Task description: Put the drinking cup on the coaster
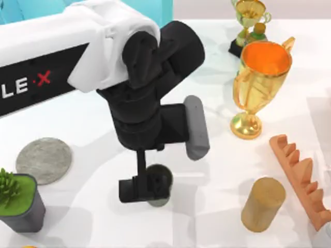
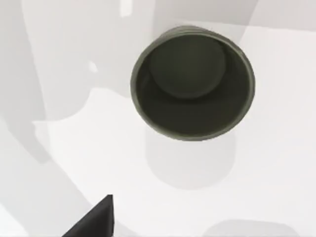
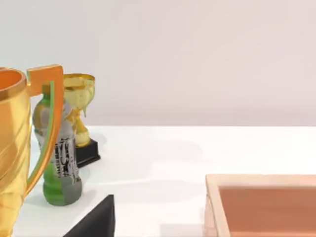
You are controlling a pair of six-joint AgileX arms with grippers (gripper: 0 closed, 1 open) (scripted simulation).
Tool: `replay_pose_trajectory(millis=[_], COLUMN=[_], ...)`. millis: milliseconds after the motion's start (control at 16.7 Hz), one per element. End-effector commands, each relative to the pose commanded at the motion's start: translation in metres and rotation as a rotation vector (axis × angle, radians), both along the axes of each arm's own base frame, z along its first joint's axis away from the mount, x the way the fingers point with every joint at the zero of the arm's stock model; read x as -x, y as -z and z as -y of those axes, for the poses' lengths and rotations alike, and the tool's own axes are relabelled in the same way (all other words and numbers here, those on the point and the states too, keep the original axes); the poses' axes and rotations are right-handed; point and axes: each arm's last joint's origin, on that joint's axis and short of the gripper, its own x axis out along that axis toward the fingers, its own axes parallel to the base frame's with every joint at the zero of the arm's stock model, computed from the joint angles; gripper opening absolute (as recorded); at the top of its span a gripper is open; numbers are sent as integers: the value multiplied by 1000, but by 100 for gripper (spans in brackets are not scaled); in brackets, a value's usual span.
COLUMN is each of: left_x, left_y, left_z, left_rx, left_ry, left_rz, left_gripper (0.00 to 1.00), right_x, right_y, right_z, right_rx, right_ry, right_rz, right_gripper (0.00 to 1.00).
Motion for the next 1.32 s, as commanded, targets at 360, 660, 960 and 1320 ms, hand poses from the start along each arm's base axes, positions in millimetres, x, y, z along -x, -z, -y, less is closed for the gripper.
replay_pose_trajectory(millis=[360,660,960,1320], left_x=[0,-1,-4,-1], left_y=[6,18,77,106], left_z=[20,20,23,20], left_rx=[-45,-47,-34,-45], left_ry=[78,75,75,78], left_rz=[-41,-43,-30,-41], left_gripper=[100,100,100,100], right_x=[0,0,0,0], right_y=[0,0,0,0], right_z=[0,0,0,0], right_rx=[0,0,0,0], right_ry=[0,0,0,0], right_rz=[0,0,0,0], right_gripper=[100,100,100,100])
